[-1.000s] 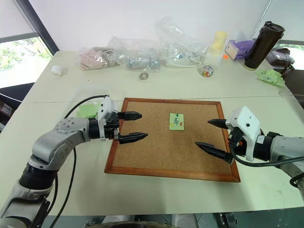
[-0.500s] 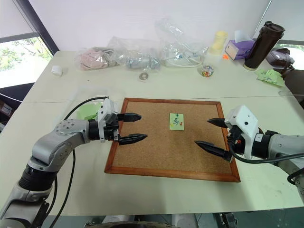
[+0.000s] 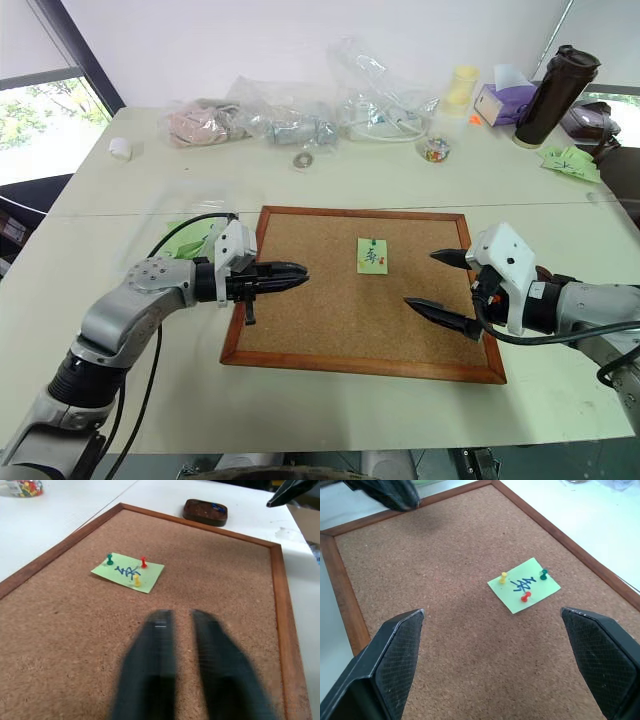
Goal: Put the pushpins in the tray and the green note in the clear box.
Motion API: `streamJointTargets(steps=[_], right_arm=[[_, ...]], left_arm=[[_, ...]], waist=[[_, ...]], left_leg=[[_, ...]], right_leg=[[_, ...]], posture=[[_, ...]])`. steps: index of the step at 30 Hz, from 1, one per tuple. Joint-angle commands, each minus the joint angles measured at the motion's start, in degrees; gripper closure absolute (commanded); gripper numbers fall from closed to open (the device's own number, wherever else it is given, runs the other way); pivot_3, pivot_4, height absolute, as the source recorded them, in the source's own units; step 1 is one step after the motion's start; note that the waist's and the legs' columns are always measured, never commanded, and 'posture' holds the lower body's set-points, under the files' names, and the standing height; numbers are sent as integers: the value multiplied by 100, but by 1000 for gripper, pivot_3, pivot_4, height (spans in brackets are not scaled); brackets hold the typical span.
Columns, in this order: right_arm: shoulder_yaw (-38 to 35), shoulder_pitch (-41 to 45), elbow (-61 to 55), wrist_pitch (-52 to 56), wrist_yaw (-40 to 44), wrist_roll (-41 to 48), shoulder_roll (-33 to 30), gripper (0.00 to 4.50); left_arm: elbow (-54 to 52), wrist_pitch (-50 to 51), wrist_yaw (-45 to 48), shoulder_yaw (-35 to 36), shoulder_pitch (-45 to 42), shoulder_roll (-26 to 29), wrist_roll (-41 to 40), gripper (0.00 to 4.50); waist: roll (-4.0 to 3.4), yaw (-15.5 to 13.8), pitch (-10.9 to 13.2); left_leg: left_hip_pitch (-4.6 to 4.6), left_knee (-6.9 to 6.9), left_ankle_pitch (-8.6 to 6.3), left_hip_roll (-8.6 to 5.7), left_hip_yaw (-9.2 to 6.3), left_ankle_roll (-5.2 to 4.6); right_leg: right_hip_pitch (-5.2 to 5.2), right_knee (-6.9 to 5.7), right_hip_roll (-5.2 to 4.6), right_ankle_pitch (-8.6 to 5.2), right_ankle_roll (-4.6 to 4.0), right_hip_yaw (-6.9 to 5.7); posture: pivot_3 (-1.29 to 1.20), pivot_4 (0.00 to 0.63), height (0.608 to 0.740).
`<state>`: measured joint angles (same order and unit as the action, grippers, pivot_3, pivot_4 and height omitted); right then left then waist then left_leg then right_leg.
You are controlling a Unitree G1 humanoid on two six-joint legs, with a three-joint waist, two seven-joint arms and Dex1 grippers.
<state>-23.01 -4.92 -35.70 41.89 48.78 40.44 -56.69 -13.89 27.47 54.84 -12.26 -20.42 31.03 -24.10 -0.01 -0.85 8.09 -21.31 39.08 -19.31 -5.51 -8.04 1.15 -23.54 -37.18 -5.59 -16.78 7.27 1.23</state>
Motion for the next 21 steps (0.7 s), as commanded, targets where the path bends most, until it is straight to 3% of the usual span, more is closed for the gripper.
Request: streamJointTargets(steps=[1,10,21], right_arm=[[49,151,-9,-126,-49,-39,88,0],[850,1043,608,-105,-589,-403,580,0],[2146,2411,1994,53,-972,-1186,1249,0]], left_arm=[[267,-411,57,-155,29,-134,262,4461],[1854,-1438,-65,-541,32,-611,1177,4461],[2101,-1642,-70,-520,179,-733,1279,4461]], waist=[[0,3,0],[-2,0,-3],[-12,-71,-12]], left_leg=[[0,0,0,0,0,0],[3,1,0,0,0,0],[15,7,1,-4,1,0]], right_leg=[[0,0,0,0,0,0],[1,-2,0,0,0,-2],[14,-2,-2,0,0,-1]], posture=[[0,150,740],[0,150,740],[0,150,740]])
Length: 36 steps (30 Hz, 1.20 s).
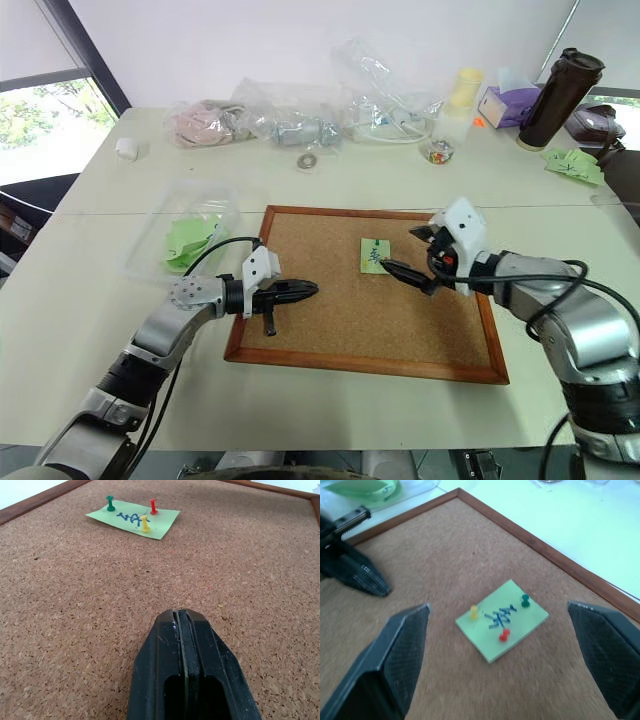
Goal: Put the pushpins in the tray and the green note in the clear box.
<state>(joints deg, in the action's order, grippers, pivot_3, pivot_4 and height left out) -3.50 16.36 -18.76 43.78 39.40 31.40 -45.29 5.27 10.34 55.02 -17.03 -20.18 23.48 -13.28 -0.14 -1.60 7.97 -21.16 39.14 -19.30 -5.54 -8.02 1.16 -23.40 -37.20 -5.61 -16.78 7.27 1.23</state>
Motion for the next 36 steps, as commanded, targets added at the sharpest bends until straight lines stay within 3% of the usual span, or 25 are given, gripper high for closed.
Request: streamJointTargets(steps=[1,11,14,17,34,36], right_arm=[[265,364,412,-159,-23,-351,153,0],[790,1040,1636,-565,-91,-1183,714,0],[814,1154,1761,-594,-49,-1285,794,807],[801,1213,1770,-587,-9,-1351,847,2290],[1082,1451,2276,-838,185,-1847,1116,2290],[1117,1479,2367,-879,234,-1896,1128,3070]], left_arm=[[173,68,-91,-38,170,20,206,4461],[-75,146,-139,-19,307,8,220,4461],[-129,176,-166,-22,343,-7,239,4500],[-163,201,-186,-25,362,-10,257,4500],[-219,246,-302,-36,415,-91,303,4500],[-241,257,-322,-37,435,-97,308,4500]], waist=[[-1,1,0],[-2,82,-1],[-4,88,-2],[-5,82,-2],[-5,78,-2],[-5,77,-2]], left_leg=[[0,0,0,0,0,0],[0,-3,0,-1,-2,0],[0,-6,0,0,-2,0],[0,-5,0,0,-2,0],[0,-5,0,-2,-3,0],[-1,-4,0,-3,-3,0]], right_leg=[[0,0,0,0,0,0],[-3,-3,0,0,0,-3],[-5,-4,1,0,0,-3],[-5,-4,0,0,0,-3],[-4,-3,0,0,0,-3],[-3,-2,-1,0,0,-3]], posture=[[0,150,740],[0,150,740],[0,150,740],[0,150,740],[0,150,740],[0,150,740]])
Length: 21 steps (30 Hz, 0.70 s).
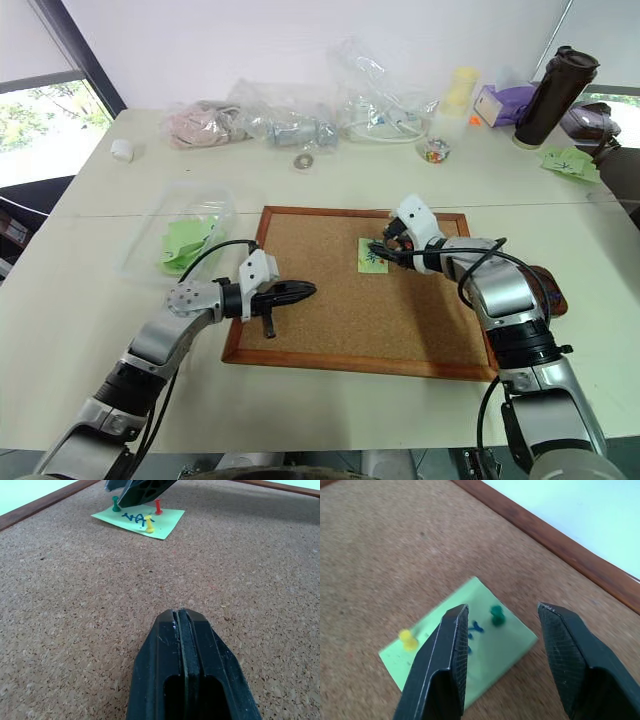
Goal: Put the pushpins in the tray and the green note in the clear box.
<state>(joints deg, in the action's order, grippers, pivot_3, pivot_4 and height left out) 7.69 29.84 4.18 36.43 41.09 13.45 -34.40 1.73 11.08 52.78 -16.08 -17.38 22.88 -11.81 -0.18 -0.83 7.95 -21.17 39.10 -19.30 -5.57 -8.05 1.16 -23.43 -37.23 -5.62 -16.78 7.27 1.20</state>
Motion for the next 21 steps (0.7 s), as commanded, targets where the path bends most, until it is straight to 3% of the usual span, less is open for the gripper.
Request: streamJointTargets(steps=[1,3,16,21], right_arm=[[4,140,97,-147,89,-107,47,3544],[17,150,169,-167,107,-164,54,4474],[-536,94,-408,-114,47,117,81,4474],[-1615,-196,-1485,652,-182,783,-116,4474]], left_arm=[[104,189,-107,-130,163,-38,162,4500],[83,199,-126,-129,181,-38,164,4500],[21,285,-104,-174,239,-15,167,4500],[73,254,-71,-189,219,-27,176,4500]], waist=[[-1,1,0],[-2,2,-1],[-7,3,0],[-8,-6,0]], left_leg=[[0,0,0,0,0,0],[1,-1,0,0,-1,0],[-2,-1,0,0,-1,0],[-13,-1,0,0,-2,0]], right_leg=[[0,0,0,0,0,0],[0,-1,0,0,0,0],[-3,-1,0,0,0,1],[-12,0,-1,0,0,1]], posture=[[0,150,740],[0,150,740],[0,150,740],[0,150,740]])
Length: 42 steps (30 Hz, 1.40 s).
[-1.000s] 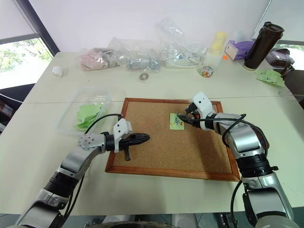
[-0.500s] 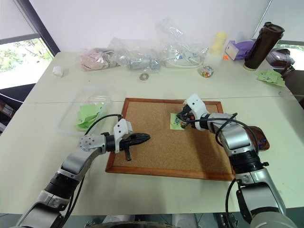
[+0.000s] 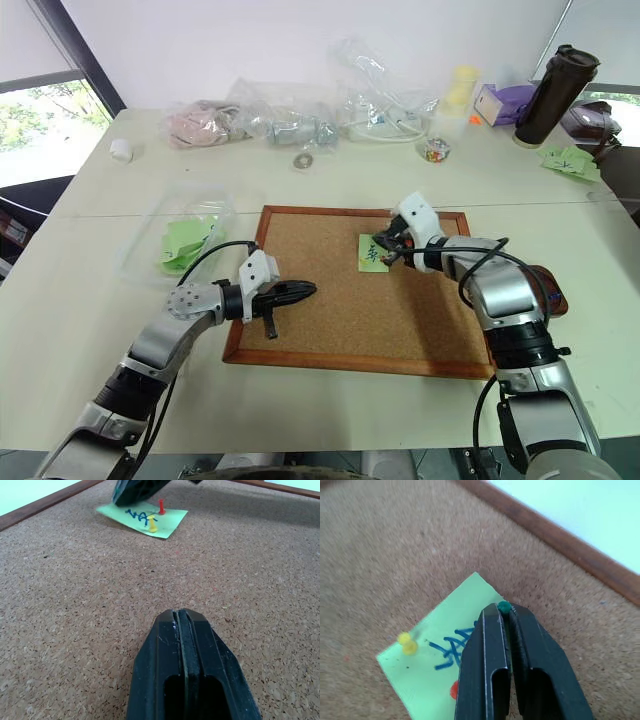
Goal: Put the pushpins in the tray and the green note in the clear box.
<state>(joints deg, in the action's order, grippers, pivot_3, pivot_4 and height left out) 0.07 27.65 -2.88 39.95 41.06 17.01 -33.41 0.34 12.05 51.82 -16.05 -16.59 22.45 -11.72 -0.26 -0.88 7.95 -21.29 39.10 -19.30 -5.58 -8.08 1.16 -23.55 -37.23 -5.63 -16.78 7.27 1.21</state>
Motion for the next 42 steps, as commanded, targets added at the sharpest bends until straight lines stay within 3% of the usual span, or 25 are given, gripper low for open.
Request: streamJointTargets(steps=[1,8,14,22,31,34,40,42], right_arm=[[-1085,-47,-925,455,-253,546,-255,4474],[-2535,-970,-1447,967,-449,922,-820,4474],[-3749,-2454,-976,738,-243,691,-1411,4474],[-3481,-3468,-622,132,50,375,-1550,4474],[-3363,-3527,-236,-59,90,470,-1431,4474],[-3304,-3515,-137,-118,51,445,-1417,3450],[-3157,-3514,11,-259,18,383,-1422,460],[-3207,-3488,-15,-266,26,432,-1444,460]], left_arm=[[215,152,34,-196,144,18,166,4500],[256,118,67,-246,155,-14,187,4500],[336,43,122,-289,157,-46,196,4500],[411,-61,165,-345,163,-68,247,4500],[369,-60,136,-331,178,-91,283,4500],[358,-45,122,-320,187,-92,283,4500],[376,-50,108,-299,166,-84,294,4500],[396,-60,105,-286,150,-78,301,4500]], waist=[[0,1,-1],[-3,1,-4],[-18,-74,-14],[-60,-74,-41],[-61,-114,-41],[-61,-120,-41],[-58,-121,-42],[-58,-122,-43]], left_leg=[[1,0,0,0,0,0],[5,-3,-1,0,-2,-1],[8,-6,-3,-1,4,-6],[35,-12,-6,0,15,-11],[43,-13,-7,0,19,-12],[43,-14,-7,0,19,-12],[45,-14,-7,0,19,-12],[48,-15,-7,1,19,-12]], right_leg=[[1,0,0,0,0,0],[8,2,-1,0,0,2],[11,4,-1,0,0,4],[30,4,1,-1,1,14],[36,6,1,-1,1,19],[36,7,1,-1,1,20],[37,7,1,-1,1,20],[40,8,2,-1,1,20]], posture=[[0,150,740],[0,150,740],[0,150,740],[0,150,740],[0,150,740],[0,150,740],[0,150,740],[0,150,740]])
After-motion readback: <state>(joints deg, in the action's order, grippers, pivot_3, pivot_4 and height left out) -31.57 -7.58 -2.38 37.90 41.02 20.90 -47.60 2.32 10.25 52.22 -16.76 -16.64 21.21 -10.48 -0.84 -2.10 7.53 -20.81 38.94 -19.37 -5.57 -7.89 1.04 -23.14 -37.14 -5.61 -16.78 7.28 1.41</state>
